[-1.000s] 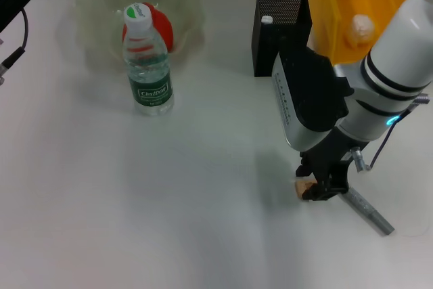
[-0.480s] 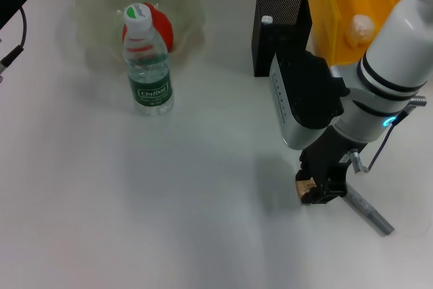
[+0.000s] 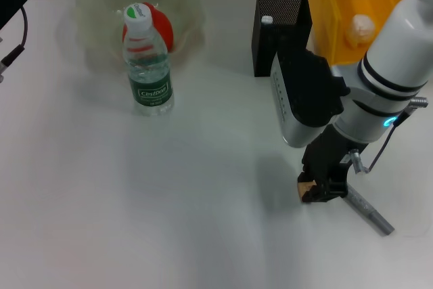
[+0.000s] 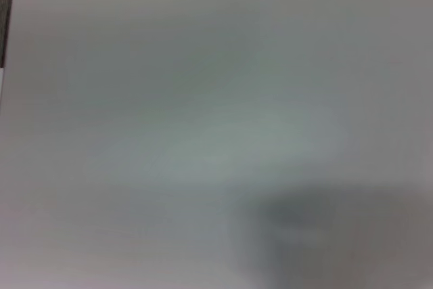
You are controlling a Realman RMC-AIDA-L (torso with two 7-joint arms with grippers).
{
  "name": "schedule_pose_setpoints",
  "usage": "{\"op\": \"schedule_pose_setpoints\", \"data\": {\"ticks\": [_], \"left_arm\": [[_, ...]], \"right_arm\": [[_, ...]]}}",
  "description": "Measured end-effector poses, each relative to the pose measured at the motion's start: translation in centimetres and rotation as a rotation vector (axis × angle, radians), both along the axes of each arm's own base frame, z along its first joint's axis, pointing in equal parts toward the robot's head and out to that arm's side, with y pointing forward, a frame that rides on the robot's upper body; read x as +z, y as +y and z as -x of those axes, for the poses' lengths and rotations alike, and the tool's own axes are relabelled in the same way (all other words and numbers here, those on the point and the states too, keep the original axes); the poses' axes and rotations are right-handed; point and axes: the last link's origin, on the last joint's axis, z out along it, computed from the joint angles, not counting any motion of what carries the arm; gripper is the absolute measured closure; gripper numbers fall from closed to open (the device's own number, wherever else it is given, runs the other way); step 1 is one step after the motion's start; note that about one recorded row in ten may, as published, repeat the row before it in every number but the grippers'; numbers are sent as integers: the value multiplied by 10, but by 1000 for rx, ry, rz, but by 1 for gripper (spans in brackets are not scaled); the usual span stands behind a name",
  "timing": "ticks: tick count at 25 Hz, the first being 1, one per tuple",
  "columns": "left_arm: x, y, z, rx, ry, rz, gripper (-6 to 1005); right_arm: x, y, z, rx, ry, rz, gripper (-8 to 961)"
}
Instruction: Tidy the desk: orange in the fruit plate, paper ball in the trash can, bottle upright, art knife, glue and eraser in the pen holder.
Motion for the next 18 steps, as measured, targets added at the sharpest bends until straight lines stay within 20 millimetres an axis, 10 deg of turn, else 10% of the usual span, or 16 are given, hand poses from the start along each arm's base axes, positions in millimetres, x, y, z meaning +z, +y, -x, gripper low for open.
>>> {"op": "schedule_pose_setpoints", "data": {"ticks": [7, 18], "left_arm": [[0, -2, 1, 0, -3, 0, 271], [0, 0, 1, -1, 19, -31, 271]], "right_arm": [[28, 20, 7, -130, 159, -114, 699], [115, 55, -14, -338, 1051, -530, 698]]}}
